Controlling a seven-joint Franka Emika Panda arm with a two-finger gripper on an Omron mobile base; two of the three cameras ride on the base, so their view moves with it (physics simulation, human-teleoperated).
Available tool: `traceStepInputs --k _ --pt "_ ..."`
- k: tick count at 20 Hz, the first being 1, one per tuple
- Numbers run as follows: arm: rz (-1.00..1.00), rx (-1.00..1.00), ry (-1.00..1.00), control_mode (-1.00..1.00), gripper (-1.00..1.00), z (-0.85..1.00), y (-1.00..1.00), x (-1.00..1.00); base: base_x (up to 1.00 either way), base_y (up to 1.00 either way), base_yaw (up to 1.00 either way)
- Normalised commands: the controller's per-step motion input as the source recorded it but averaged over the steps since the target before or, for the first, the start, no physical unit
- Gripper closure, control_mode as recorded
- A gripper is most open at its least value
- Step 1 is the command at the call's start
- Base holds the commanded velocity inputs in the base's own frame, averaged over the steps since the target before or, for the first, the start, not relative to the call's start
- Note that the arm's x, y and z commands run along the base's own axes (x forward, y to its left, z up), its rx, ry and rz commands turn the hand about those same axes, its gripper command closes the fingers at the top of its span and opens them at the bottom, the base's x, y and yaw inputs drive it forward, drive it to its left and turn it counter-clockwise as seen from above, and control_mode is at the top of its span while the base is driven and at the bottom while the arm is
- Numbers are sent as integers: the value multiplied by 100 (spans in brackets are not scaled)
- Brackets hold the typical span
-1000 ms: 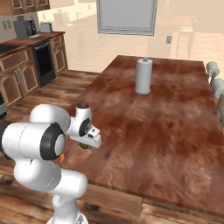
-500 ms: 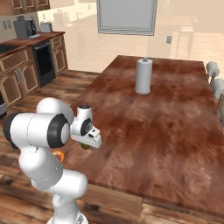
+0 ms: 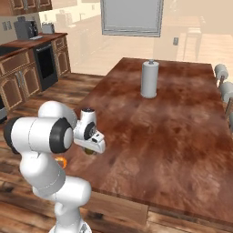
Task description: Open the fridge, remove the kiwi, onion, and shrimp, and place them on any counter.
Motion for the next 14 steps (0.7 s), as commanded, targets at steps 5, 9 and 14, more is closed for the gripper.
traceStepInputs --k 5,9,14 --pt "0 2 0 -100 -100 12 -10 -15 0 0 0" --pt "0 1 0 -100 -100 43 -11 -30 0 0 0" --pt "0 0 0 -100 -100 67 0 -36 0 0 0"
